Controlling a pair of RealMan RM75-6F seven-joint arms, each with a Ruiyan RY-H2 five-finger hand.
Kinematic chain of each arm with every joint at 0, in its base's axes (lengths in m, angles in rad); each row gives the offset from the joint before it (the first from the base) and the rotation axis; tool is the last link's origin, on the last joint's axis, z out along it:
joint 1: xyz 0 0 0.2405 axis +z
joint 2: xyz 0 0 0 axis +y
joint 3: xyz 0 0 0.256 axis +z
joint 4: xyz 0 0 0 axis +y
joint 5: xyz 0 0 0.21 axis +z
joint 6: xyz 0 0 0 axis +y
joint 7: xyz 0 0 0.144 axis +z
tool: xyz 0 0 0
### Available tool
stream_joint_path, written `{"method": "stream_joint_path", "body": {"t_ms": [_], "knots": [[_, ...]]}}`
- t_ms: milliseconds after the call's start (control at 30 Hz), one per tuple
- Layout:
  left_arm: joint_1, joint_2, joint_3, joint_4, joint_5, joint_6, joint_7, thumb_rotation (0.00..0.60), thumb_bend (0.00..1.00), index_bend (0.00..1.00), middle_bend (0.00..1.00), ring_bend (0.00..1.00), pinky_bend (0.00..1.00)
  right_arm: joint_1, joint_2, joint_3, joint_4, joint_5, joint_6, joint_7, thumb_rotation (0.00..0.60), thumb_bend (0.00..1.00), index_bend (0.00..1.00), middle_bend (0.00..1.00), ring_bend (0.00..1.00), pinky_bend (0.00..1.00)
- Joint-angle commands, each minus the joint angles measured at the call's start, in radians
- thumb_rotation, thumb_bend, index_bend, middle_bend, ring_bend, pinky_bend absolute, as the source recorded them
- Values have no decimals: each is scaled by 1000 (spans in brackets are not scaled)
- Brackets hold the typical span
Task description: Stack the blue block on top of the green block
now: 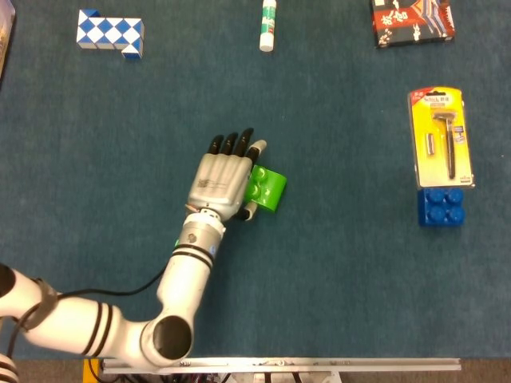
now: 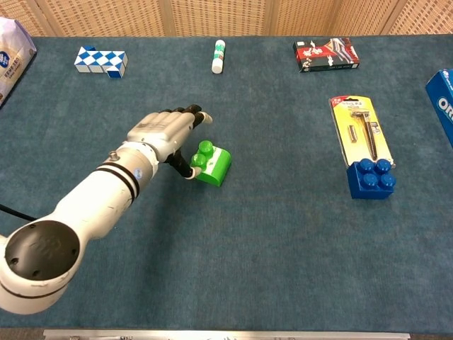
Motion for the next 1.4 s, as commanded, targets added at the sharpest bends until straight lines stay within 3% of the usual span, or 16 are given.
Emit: {"method": "stream_joint_path", "body": {"t_ms": [33, 200, 367, 567, 733, 867, 1100, 1400], "knots": [[42, 76, 58, -101, 88, 75, 6, 600, 258, 109, 0, 0, 53, 1, -2, -2, -2, -2, -3, -6, 600, 431, 393, 299, 274, 330], [118, 224, 174, -233, 232, 152, -8, 600, 258, 123, 0, 0, 53, 3, -8, -9, -8, -17, -2, -22, 600, 431, 393, 299, 274, 330], [210, 400, 295, -307, 380, 173, -104, 600, 258, 143, 0, 0, 53, 8, -25, -19, -12, -46, 3, -51, 600, 429, 393, 299, 273, 330], [296, 577, 433, -289, 589, 144, -245, 600, 258, 163, 0, 0, 53, 18, -51, -32, -8, -89, 7, -81, 600, 420, 393, 299, 272, 330], [369, 701, 535, -178, 803, 112, -434, 600, 258, 168, 0, 0, 53, 29, -75, -53, -2, -141, 5, -103, 600, 413, 393, 299, 266, 330], [443, 739, 557, -101, 872, 152, -520, 600, 258, 173, 0, 0, 53, 38, -85, -71, -1, -174, -5, -114, 600, 411, 393, 299, 261, 330], [552, 761, 539, -11, 952, 223, -660, 600, 258, 214, 0, 0, 53, 58, -105, -88, -2, -190, -42, -143, 600, 367, 393, 298, 243, 330], [611, 782, 497, 9, 993, 213, -663, 600, 258, 220, 1, 0, 53, 108, -147, -98, -4, -230, -95, -185, 600, 329, 393, 267, 214, 326]]}}
